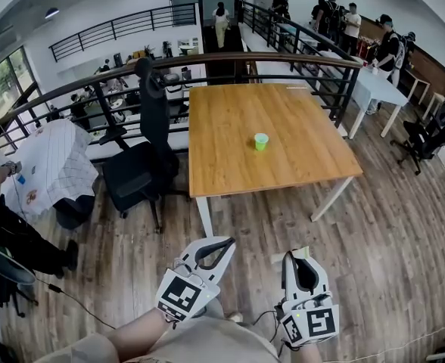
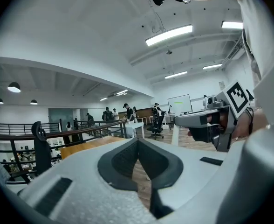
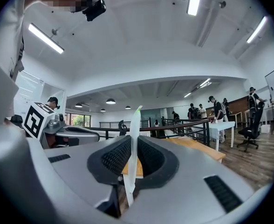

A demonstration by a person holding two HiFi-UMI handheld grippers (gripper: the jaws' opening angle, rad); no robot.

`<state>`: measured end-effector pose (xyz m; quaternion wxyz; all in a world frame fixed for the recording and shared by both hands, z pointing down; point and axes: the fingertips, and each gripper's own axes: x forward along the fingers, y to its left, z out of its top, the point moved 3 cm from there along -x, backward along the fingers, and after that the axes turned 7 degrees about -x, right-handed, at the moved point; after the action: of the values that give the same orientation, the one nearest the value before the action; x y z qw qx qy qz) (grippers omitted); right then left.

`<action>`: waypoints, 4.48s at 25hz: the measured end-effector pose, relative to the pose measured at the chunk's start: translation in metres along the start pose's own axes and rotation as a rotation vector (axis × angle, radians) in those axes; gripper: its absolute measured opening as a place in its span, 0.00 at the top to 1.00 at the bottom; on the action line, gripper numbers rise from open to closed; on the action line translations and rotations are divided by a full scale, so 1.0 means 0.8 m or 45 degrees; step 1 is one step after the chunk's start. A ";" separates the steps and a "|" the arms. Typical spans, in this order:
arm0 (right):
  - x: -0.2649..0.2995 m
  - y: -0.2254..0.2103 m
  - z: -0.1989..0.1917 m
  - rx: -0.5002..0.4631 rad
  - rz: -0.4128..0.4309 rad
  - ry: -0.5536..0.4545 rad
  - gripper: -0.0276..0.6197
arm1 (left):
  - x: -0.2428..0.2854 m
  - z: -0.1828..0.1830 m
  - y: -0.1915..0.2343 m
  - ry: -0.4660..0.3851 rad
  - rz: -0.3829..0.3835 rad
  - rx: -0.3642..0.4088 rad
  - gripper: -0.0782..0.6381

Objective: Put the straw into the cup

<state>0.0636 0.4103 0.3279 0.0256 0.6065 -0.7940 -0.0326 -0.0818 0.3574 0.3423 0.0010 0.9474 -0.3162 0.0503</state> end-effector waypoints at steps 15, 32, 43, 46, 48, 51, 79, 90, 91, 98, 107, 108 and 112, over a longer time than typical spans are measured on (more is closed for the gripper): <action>0.032 -0.032 -0.034 -0.011 0.015 0.022 0.88 | 0.042 -0.027 0.026 -0.004 0.046 -0.067 0.87; 0.218 -0.119 -0.065 -0.036 -0.032 0.103 0.88 | 0.207 -0.042 0.172 0.018 -0.022 -0.034 0.87; 0.378 -0.177 -0.080 -0.017 -0.068 0.160 0.88 | 0.322 -0.046 0.293 0.076 -0.036 -0.049 0.87; 0.424 -0.191 -0.080 -0.018 -0.079 0.179 0.88 | 0.352 -0.044 0.330 0.079 -0.052 -0.047 0.87; 0.455 -0.199 -0.080 -0.022 -0.087 0.191 0.88 | 0.371 -0.044 0.356 0.077 -0.067 -0.033 0.87; 0.499 -0.211 -0.077 -0.028 -0.098 0.210 0.88 | 0.403 -0.043 0.395 0.086 -0.070 -0.040 0.87; 0.687 -0.309 -0.090 0.026 -0.109 0.280 0.88 | 0.566 -0.037 0.498 0.143 -0.184 -0.115 0.87; 0.729 -0.334 -0.087 0.034 -0.015 0.224 0.88 | 0.598 -0.030 0.512 0.133 -0.104 -0.090 0.87; 0.735 -0.336 -0.085 0.028 -0.008 0.214 0.88 | 0.602 -0.028 0.516 0.128 -0.091 -0.103 0.87; 0.780 -0.354 -0.065 0.029 0.041 0.141 0.88 | 0.625 -0.007 0.549 0.088 0.001 -0.122 0.87; 0.840 -0.363 -0.113 -0.065 0.069 0.201 0.88 | 0.659 -0.026 0.577 0.101 0.056 -0.030 0.87; 0.846 -0.366 -0.124 -0.076 0.062 0.217 0.88 | 0.664 -0.031 0.578 0.105 0.048 -0.017 0.87; 0.867 -0.375 -0.166 -0.068 0.057 0.282 0.88 | 0.681 -0.059 0.583 0.094 0.004 -0.068 0.87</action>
<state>0.1800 -0.3403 0.4360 0.1301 0.5877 -0.7985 0.0142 0.0675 -0.3403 0.4279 0.0379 0.9440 -0.3187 0.0769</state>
